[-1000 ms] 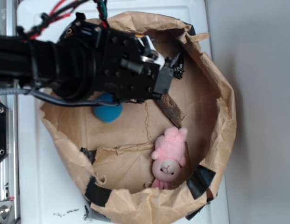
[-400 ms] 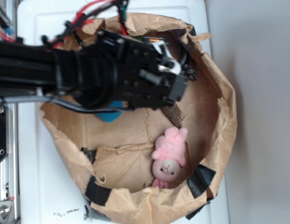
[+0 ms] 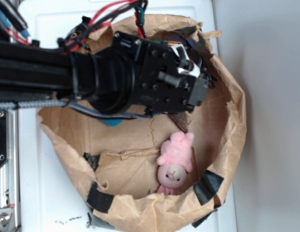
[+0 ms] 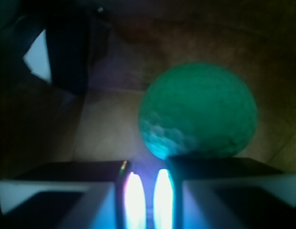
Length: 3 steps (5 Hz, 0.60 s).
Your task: Grab the green ball.
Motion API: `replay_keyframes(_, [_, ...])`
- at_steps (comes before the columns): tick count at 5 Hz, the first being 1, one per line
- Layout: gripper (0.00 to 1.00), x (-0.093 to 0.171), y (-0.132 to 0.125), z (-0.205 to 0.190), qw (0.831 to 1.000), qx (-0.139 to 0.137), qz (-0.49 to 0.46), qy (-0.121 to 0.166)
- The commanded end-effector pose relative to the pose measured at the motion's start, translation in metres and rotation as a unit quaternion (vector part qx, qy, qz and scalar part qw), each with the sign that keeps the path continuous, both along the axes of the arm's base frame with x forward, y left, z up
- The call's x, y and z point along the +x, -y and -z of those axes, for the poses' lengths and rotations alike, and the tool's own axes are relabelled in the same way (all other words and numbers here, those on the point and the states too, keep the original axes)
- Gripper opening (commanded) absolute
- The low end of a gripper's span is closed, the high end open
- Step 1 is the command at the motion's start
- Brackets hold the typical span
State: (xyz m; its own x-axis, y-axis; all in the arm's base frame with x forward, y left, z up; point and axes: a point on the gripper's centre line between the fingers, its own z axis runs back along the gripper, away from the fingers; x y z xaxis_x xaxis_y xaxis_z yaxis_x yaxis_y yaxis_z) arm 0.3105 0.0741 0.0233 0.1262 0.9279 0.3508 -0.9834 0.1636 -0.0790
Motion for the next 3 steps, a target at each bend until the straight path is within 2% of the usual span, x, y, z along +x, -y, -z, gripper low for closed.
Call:
replay_keyframes(1, [1.00,-0.0285,-0.0032,-0.0563,0.997,-0.061,0.001,-0.040])
replay_keyframes(3, [1.00,-0.0381,-0.0024,-0.0530,0.998,-0.057,0.001,-0.025])
